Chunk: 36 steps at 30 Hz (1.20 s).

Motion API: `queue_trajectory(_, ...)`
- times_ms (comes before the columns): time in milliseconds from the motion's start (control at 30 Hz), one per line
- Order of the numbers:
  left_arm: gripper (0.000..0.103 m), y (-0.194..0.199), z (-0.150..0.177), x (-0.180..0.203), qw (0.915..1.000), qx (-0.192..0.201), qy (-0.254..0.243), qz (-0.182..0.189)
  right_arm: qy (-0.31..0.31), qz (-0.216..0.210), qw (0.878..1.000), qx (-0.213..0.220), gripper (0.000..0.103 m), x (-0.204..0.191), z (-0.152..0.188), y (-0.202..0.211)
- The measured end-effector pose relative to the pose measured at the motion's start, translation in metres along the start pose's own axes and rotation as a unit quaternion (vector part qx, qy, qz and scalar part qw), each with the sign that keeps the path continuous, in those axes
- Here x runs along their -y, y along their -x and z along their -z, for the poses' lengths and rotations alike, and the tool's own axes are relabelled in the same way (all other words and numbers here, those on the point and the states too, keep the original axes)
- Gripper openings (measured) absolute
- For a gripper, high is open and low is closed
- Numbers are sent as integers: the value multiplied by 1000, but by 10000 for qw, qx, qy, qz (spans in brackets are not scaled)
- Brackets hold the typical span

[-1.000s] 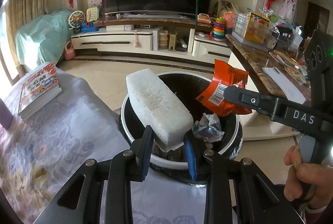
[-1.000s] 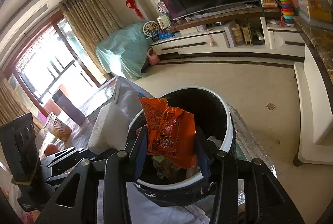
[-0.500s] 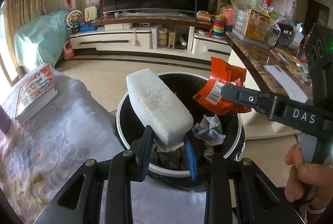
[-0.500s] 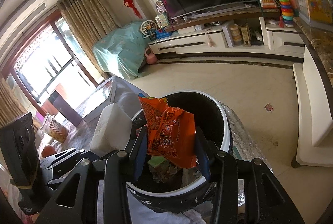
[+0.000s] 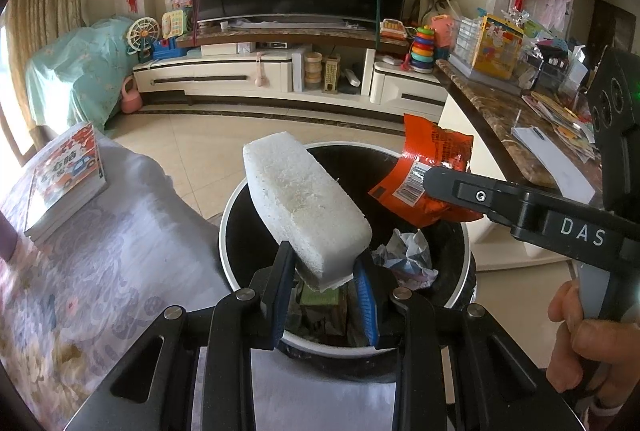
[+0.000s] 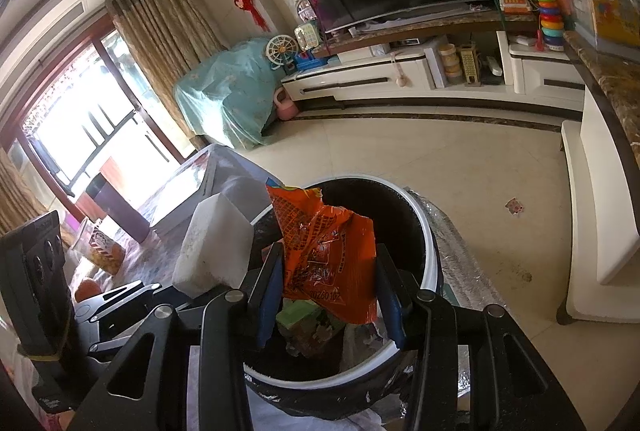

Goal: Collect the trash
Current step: 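Lower the foam block with the left tool into the bin opening while the right tool lowers the orange bag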

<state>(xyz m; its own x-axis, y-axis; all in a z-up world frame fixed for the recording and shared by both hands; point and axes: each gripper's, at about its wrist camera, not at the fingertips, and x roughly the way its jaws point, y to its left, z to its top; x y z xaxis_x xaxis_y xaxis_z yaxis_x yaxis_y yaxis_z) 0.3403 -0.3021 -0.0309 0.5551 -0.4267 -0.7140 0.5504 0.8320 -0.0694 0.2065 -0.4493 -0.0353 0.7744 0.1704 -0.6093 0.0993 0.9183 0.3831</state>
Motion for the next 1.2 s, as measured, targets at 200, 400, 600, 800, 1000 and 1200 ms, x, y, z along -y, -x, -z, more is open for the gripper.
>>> queue_trajectory(200,28,-5,-2,-1,10000,-41,29,35,27,35,10000,-51,45,1,-3,-5)
queue_trajectory(400,28,-12,-6,-4,9998,-122,89,88,28,75,9999,-145,45,4,-5,-11)
queue_trajectory(600,29,-18,-8,-5,9996,-223,94,117,52,100,9997,-210,45,3,-7,-17)
queue_trajectory(800,30,-23,-10,-7,9993,-313,129,172,81,132,9995,-279,46,3,-7,-22)
queue_trajectory(1000,31,-24,-13,-6,9991,-356,151,195,74,147,9994,-318,46,4,-8,-26)
queue_trajectory(1200,36,-24,-15,-7,9989,-394,197,172,73,166,9992,-345,52,4,-8,-27)
